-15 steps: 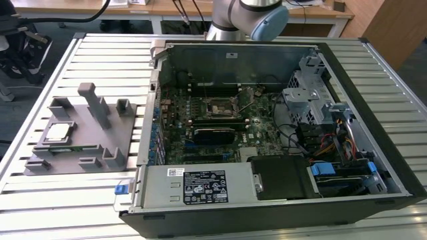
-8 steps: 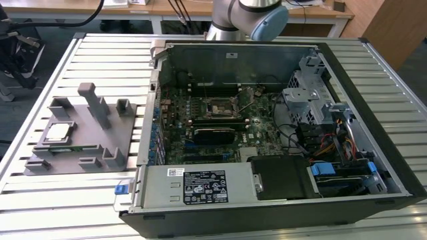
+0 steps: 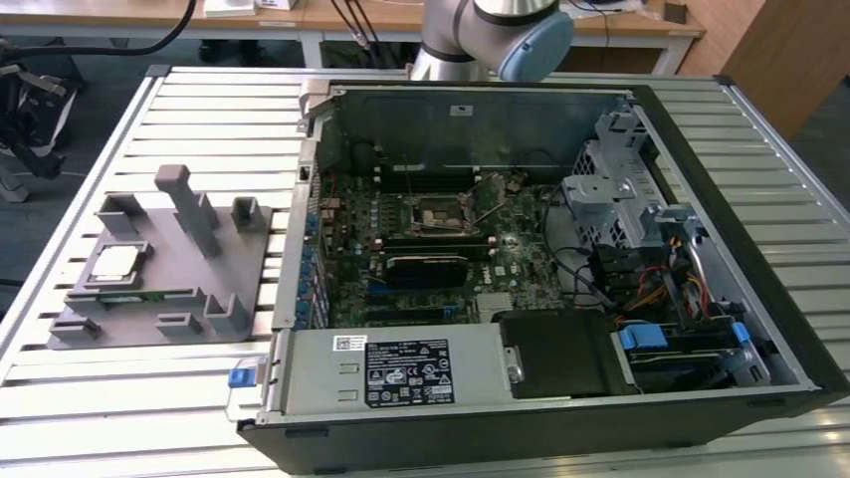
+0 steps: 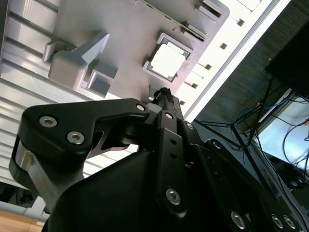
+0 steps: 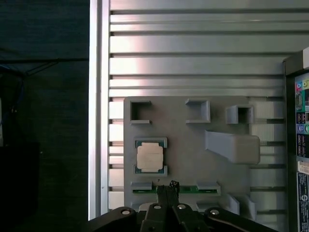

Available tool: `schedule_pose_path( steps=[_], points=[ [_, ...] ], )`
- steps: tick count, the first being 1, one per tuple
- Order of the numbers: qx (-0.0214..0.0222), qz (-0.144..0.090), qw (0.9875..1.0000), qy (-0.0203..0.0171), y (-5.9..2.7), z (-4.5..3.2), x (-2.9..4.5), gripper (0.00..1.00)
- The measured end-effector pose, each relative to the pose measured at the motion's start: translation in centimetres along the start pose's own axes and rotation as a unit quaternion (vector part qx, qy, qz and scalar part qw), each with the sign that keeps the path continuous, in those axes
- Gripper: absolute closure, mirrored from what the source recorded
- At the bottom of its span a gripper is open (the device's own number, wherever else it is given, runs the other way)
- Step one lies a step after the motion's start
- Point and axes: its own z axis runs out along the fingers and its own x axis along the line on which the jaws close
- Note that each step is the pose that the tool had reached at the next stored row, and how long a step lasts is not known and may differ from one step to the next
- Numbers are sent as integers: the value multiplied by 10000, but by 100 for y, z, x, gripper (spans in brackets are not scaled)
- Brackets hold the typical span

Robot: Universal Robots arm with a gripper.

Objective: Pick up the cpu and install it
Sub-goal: 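Reach for the cpu, then pick up the cpu and move it towards the insertion slot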

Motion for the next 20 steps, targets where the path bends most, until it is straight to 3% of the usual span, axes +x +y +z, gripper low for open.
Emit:
schedule_pose_path(
  steps=[6,20],
  points=[
    [0,-12,10000,1,-2,17,61,89],
    [1,-13,10000,11,-5,62,65,89]
  ],
)
